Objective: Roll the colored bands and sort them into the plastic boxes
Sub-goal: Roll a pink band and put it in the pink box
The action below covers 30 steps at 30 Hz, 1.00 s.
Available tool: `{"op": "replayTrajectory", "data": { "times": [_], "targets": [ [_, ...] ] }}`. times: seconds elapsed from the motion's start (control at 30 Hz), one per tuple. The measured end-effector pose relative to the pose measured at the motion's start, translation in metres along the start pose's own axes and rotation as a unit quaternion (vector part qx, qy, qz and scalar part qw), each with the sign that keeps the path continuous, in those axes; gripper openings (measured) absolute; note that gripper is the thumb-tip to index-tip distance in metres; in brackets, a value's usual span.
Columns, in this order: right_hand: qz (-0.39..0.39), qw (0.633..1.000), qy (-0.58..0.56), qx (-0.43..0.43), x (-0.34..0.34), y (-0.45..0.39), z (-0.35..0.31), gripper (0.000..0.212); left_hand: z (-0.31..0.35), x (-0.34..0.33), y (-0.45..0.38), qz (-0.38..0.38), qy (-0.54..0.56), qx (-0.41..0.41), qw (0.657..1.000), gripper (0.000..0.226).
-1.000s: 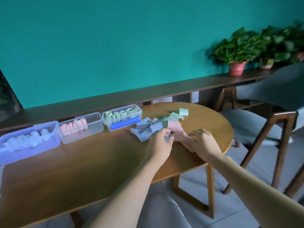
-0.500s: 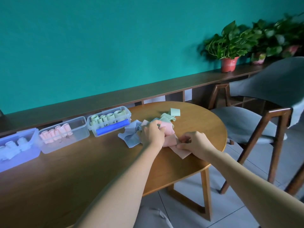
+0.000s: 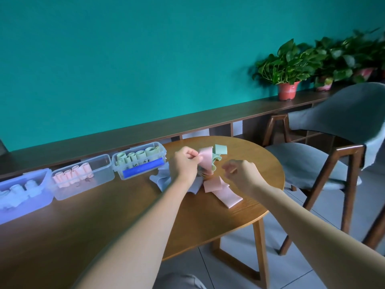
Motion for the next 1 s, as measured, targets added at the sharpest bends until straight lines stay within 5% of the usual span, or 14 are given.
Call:
{"op": "replayTrajectory", "data": {
  "times": [0.17, 0.43, 0.6, 1.0],
  "targets": [
    [0.082, 0.994, -0.057, 0.04, 0.022, -0.012, -0.053, 0.024, 0.024, 0.043, -0.01, 0.011, 0.09, -0.019, 0.996, 0.013],
    [0.055, 0.974, -0.208, 0.076, 0.044, -0.019, -0.14, 0.042, 0.047, 0.11, -0.022, 0.013, 0.163, -0.049, 0.985, 0.017],
    [0.0, 0.92, -0.385, 0.076, 0.048, -0.015, -0.188, 0.026, 0.059, 0.152, -0.021, 0.016, 0.182, -0.064, 0.981, 0.015],
    [-0.025, 0.834, -0.54, 0.113, 0.052, 0.003, -0.304, 0.014, 0.089, 0.253, -0.007, 0.041, 0.319, -0.079, 0.944, 0.009]
  ]
}}
Point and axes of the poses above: each hand's wrist, its own y-axis away from the middle knuckle, its own x-axis out of the back of the hand, z = x × y, the point moved 4 cm from there along -y, towards the middle knuckle, and after that the axes turned 5 degrees about z, right-handed, at the moved point
